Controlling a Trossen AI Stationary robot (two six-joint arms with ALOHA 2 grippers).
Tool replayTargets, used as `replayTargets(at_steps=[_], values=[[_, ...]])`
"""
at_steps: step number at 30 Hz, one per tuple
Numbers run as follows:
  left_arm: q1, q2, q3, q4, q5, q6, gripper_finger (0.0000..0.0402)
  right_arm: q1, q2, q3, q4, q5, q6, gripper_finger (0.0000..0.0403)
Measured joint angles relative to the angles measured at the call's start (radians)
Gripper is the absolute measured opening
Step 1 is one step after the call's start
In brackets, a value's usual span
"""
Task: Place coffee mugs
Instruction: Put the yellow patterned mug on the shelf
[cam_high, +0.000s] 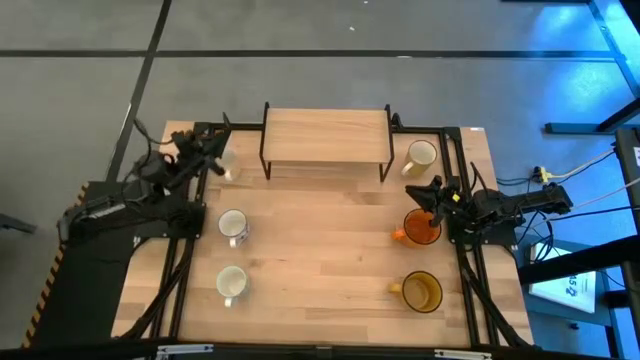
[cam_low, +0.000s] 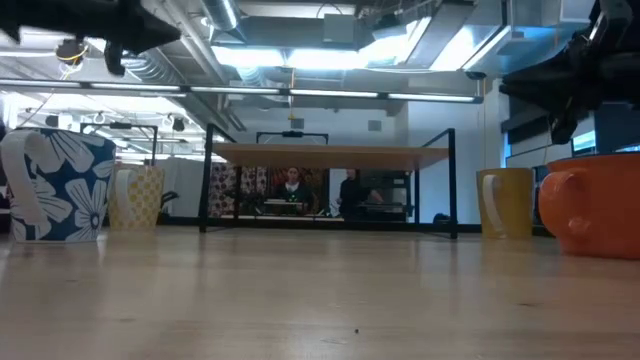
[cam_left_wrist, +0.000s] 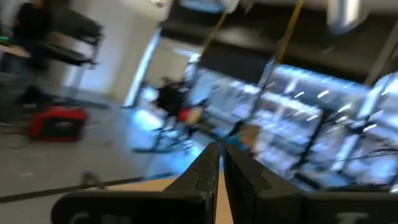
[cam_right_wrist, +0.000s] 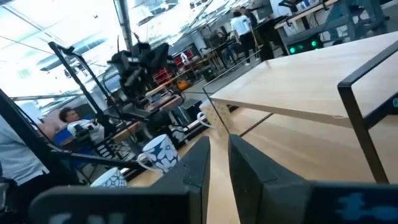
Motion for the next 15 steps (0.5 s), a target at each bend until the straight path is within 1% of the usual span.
replayTargets(at_steps=[3,6,8,10,12,15], values=[[0.001,0.136,0.149,-0.14,-0.052,0.041,0.0018,0.0,0.0,0.0,0.0,0.0,0.0,0.0046],[0.023,0.267,0.304,-0.338,-0.128,0.05,0.0017,0.0,0.0,0.0,0.0,0.0,0.0,0.0046],[0.054,0.36,0.411,-0.478,-0.148,0.034,0.0017,0.0,0.0,0.0,0.0,0.0,0.0,0.0046],[0.1,0.443,0.508,-0.625,-0.146,0.028,0.0017,0.0,0.0,0.0,0.0,0.0,0.0,0.0046],[0.154,0.516,0.593,-0.743,-0.117,0.027,0.0017,0.0,0.0,0.0,0.0,0.001,0.0,0.0046],[0.252,0.614,0.697,-0.895,0.0,0.027,0.0017,0.0,0.0,0.0,-0.001,0.02,-0.005,0.0046]])
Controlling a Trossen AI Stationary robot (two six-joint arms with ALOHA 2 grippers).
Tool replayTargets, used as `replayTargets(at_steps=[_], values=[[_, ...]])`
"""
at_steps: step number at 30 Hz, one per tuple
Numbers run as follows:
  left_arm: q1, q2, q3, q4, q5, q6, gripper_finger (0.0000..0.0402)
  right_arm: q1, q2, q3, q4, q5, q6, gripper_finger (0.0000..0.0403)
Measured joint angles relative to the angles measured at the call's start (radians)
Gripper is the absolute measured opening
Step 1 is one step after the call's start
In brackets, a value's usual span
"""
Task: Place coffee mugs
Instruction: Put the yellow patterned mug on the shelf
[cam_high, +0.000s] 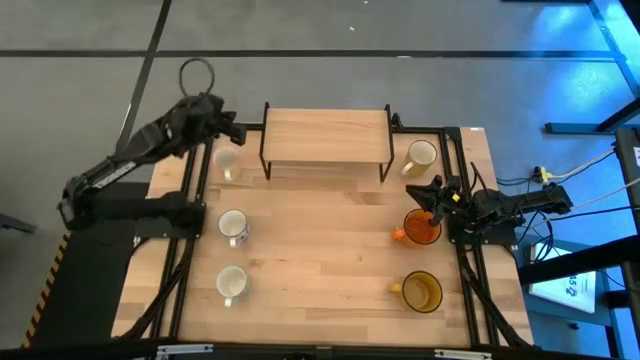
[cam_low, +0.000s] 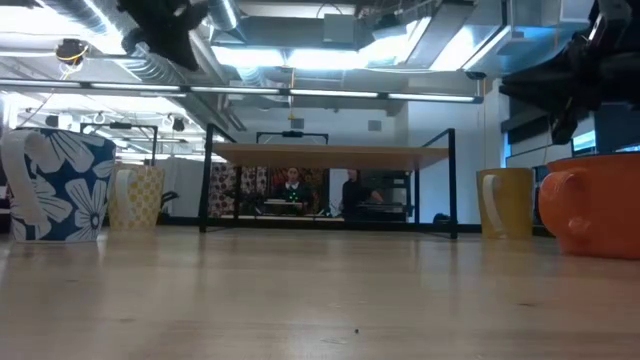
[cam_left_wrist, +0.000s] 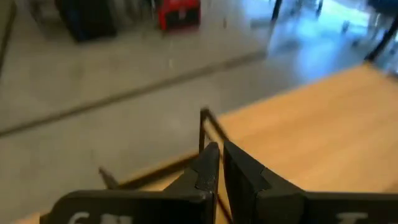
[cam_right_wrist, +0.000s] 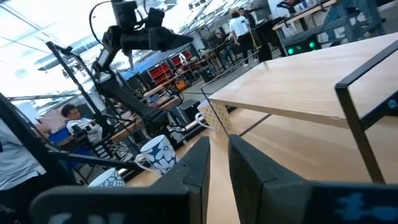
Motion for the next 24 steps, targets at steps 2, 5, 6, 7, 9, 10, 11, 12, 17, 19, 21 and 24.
replayTargets(at_steps=[2,5,6,7,9,10,11,12,17,19,21,24], values=[[0.075,0.055,0.043,-0.102,0.085,0.003,0.0017,0.0,0.0,0.0,0.0,0.009,0.0,0.0046],[0.183,0.115,0.072,-0.209,0.199,0.005,0.0017,0.0,0.0,0.0,-0.001,0.014,0.0,0.0046],[0.218,0.13,0.072,-0.246,0.223,0.005,0.0017,0.0,0.0,0.0,-0.001,0.014,0.0,0.0046],[0.251,0.143,0.071,-0.278,0.24,0.006,0.0017,0.0,0.0,0.0,-0.001,0.013,0.0,0.0046],[0.307,0.167,0.065,-0.321,0.253,0.01,0.0017,0.0,0.0,0.0,-0.001,0.014,0.0,0.0046],[0.328,0.178,0.059,-0.334,0.259,0.03,0.0017,0.0,0.0,0.0,-0.001,0.014,0.0,0.0046],[0.34,0.187,0.054,-0.34,0.27,0.043,0.0017,0.0,0.0,0.0,-0.002,0.014,0.0,0.0046],[0.345,0.194,0.051,-0.345,0.275,0.047,0.0017,0.0,0.0,0.0,-0.002,0.014,0.0,0.0046],[0.341,0.247,0.05,-0.362,0.272,0.004,0.0025,0.0,0.0,0.0,-0.01,0.032,-0.001,0.0046],[0.34,0.258,0.051,-0.375,0.272,-0.002,0.004,0.0,0.0,0.0,-0.01,0.034,-0.001,0.0046],[0.34,0.273,0.05,-0.399,0.272,0.006,0.0063,0.0,0.0,0.0,-0.01,0.034,-0.001,0.0046],[0.34,0.302,0.05,-0.417,0.273,0.049,0.0102,0.0,0.0,0.0,-0.01,0.036,-0.001,0.0046]])
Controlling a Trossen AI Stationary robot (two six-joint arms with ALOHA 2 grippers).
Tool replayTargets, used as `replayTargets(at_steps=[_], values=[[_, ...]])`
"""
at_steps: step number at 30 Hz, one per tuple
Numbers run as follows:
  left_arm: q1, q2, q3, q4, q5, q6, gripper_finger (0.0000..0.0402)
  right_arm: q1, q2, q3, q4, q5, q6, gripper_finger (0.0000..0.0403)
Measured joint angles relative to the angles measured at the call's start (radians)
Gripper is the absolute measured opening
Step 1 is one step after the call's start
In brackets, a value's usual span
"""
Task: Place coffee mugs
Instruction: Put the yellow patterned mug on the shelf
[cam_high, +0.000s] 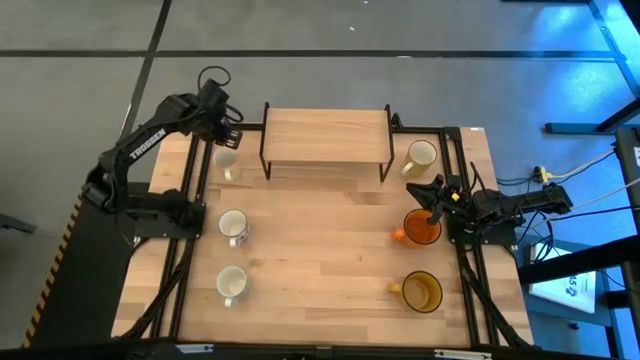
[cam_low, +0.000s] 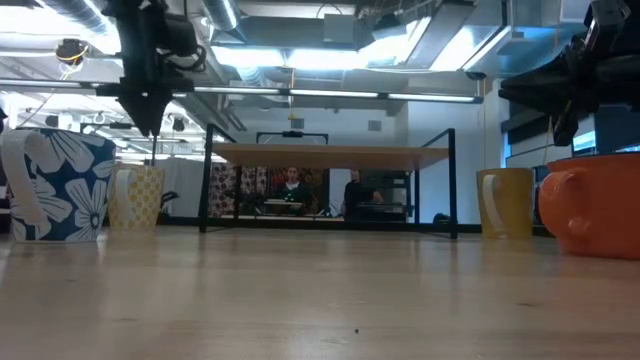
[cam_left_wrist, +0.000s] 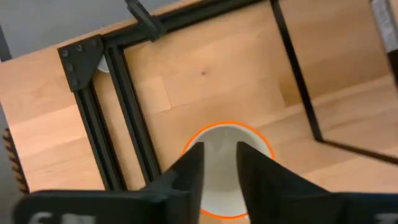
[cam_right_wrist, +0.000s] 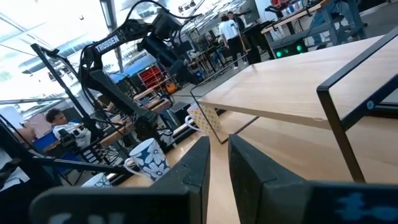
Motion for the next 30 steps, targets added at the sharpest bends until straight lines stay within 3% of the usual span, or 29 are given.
replayTargets(at_steps=[6,11,16,21,30], values=[[0.0,0.072,0.0,-0.037,-0.009,0.086,0.0152,0.0,0.0,0.0,-0.004,-0.003,0.0,0.0046],[-0.027,0.128,0.0,-0.076,-0.05,0.19,0.0155,0.0,0.0,0.0,-0.005,-0.004,0.0,0.0046],[-0.058,0.183,0.0,-0.071,-0.176,0.23,0.0156,0.0,0.0,0.0,-0.012,-0.004,0.0,0.0046],[-0.05,0.238,0.0,-0.08,-0.12,0.25,0.0156,0.0,0.0,0.0,-0.011,-0.004,0.0,0.0046],[-0.031,0.334,0.0,-0.066,-0.159,0.293,0.0156,0.0,0.0,0.0,-0.012,-0.004,0.051,0.0046]])
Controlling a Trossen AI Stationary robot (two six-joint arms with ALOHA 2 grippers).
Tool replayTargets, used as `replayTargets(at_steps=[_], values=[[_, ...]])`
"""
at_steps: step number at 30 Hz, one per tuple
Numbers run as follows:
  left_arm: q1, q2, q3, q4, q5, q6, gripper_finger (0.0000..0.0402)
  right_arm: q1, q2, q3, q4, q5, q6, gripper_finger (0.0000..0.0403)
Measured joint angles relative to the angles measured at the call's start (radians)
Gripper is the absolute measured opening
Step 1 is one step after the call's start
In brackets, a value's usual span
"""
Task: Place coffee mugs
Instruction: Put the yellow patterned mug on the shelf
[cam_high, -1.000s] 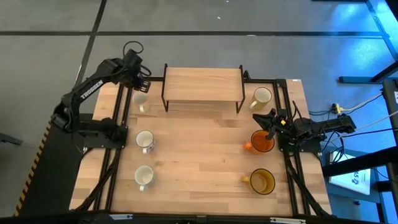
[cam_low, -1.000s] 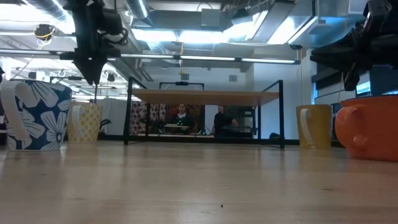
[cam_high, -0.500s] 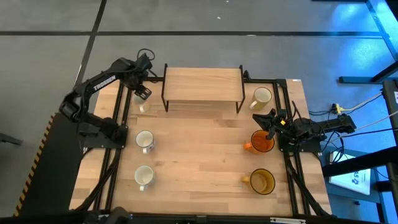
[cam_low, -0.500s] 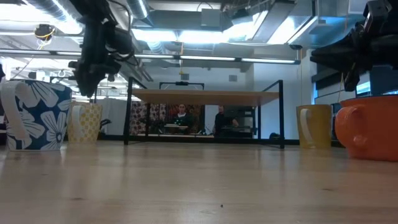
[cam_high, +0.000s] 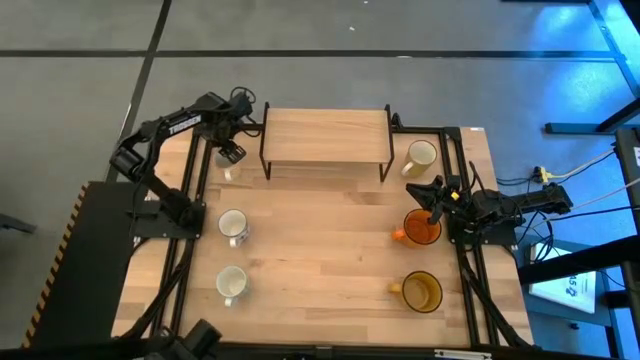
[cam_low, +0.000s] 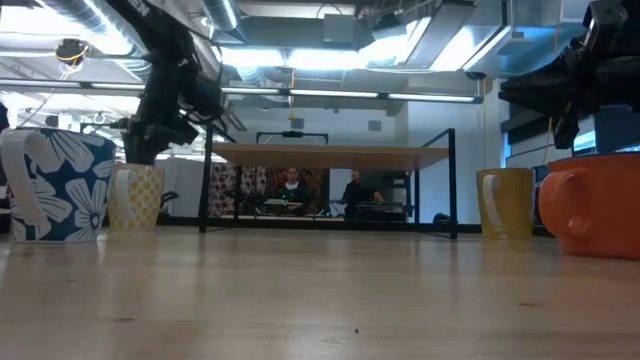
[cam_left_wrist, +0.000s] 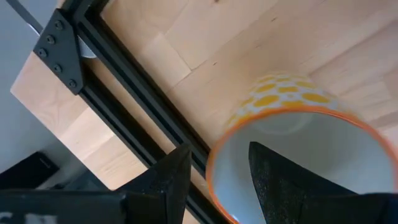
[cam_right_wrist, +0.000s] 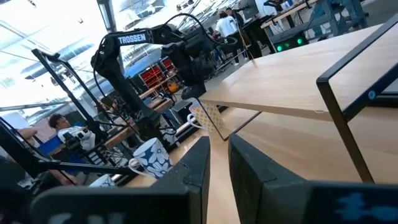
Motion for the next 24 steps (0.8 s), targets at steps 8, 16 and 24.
replayTargets(at_steps=[8,16,24], values=[[0.031,0.062,0.0,0.012,0.003,0.045,0.0138,0.0,0.0,0.0,0.0,0.0,0.002,0.0046],[0.041,0.066,0.0,0.013,0.041,0.088,0.0044,0.0,0.0,0.0,0.0,0.0,0.002,0.0046],[0.028,0.022,0.02,-0.039,0.046,0.1,0.0017,0.0,0.0,0.0,0.0,0.004,0.002,0.0046]])
